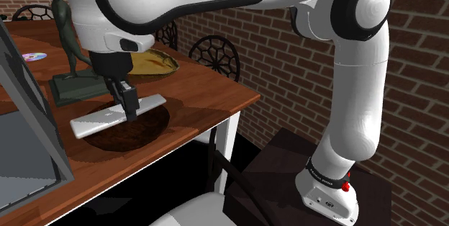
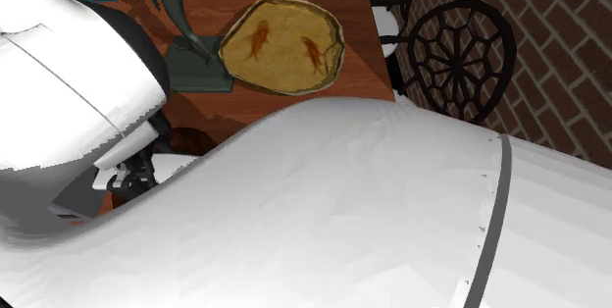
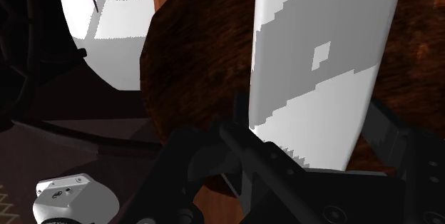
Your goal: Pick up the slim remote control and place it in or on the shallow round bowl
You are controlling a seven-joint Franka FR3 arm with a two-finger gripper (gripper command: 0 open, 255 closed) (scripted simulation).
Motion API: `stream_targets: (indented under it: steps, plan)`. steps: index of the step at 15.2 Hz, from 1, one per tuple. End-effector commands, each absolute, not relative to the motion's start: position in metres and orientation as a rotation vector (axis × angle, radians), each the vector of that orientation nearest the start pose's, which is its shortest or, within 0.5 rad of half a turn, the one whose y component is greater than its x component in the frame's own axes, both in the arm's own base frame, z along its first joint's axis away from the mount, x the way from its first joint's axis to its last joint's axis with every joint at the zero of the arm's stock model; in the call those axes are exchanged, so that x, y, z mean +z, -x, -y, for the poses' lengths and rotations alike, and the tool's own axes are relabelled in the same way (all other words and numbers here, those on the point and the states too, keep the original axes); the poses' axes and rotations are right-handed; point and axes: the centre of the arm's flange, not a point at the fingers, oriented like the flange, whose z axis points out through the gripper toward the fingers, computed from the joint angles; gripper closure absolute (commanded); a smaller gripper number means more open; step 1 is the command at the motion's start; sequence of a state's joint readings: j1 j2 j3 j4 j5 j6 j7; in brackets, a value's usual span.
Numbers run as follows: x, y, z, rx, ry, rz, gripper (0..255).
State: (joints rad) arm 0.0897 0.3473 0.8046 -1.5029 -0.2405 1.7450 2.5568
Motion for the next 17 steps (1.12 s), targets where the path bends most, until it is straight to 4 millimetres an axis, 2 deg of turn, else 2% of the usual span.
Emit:
stream_targets:
  steps: [1,10,11,16,17]
  plan:
    - [0.505,-0.466,-0.439,0.017,2.130,-2.309,255]
    - [0.502,-0.466,-0.439,0.017,2.130,-2.309,255]
    - [0.502,-0.466,-0.439,0.017,2.130,-2.309,0]
    - [0.501,-0.466,-0.439,0.017,2.130,-2.309,0]
    - [0.515,-0.466,-0.439,0.017,2.130,-2.309,0]
